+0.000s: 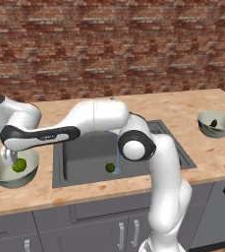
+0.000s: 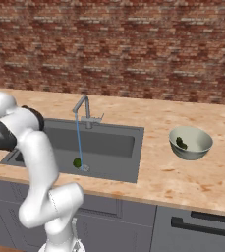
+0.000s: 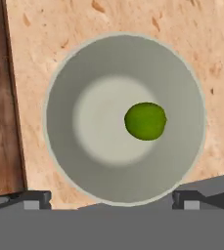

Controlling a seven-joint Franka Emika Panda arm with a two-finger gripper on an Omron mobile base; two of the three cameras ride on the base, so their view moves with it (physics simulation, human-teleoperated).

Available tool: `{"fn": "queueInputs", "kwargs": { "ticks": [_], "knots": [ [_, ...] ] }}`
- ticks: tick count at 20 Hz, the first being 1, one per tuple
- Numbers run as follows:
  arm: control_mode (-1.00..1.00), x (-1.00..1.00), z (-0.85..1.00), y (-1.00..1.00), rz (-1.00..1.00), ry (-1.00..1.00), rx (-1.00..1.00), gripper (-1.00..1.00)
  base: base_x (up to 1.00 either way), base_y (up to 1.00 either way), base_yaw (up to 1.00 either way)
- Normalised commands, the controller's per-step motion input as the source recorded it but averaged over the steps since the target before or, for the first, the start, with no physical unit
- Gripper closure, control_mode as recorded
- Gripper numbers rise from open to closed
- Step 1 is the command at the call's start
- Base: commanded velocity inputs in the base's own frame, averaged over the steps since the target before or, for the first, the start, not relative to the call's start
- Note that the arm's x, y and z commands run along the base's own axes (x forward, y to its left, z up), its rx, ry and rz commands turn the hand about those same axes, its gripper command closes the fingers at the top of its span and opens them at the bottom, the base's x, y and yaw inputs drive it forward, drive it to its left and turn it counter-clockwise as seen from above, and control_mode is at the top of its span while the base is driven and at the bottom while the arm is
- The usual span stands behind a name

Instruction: Pick the limes from the sink and place them in one bowl. Place the squash in the other bowl. Then turn off the sink faucet.

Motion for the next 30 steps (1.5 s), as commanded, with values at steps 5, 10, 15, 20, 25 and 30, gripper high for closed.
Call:
{"fn": "queueInputs", "kwargs": {
  "ticks": [5,10,15,20,25,30],
  "knots": [
    [-1.00,-0.50,0.01,-1.00,-0.09,-0.18,0.34,-1.00,0.00,0.00,0.00],
    [-1.00,-0.14,0.35,-1.00,-0.16,-0.02,0.36,-1.00,0.00,0.00,0.00],
    [-1.00,0.00,0.61,-1.00,-0.39,0.16,0.33,-1.00,0.00,0.00,0.00],
    [-1.00,-0.08,0.43,-1.00,-0.50,0.25,0.30,-1.00,0.00,0.00,0.00],
    [-1.00,-0.01,0.15,-0.77,-0.43,0.24,0.07,-1.00,0.00,0.00,0.00],
    [-1.00,0.00,-0.05,-0.52,-0.37,0.25,-0.04,-1.00,0.00,0.00,0.00]
  ]
}}
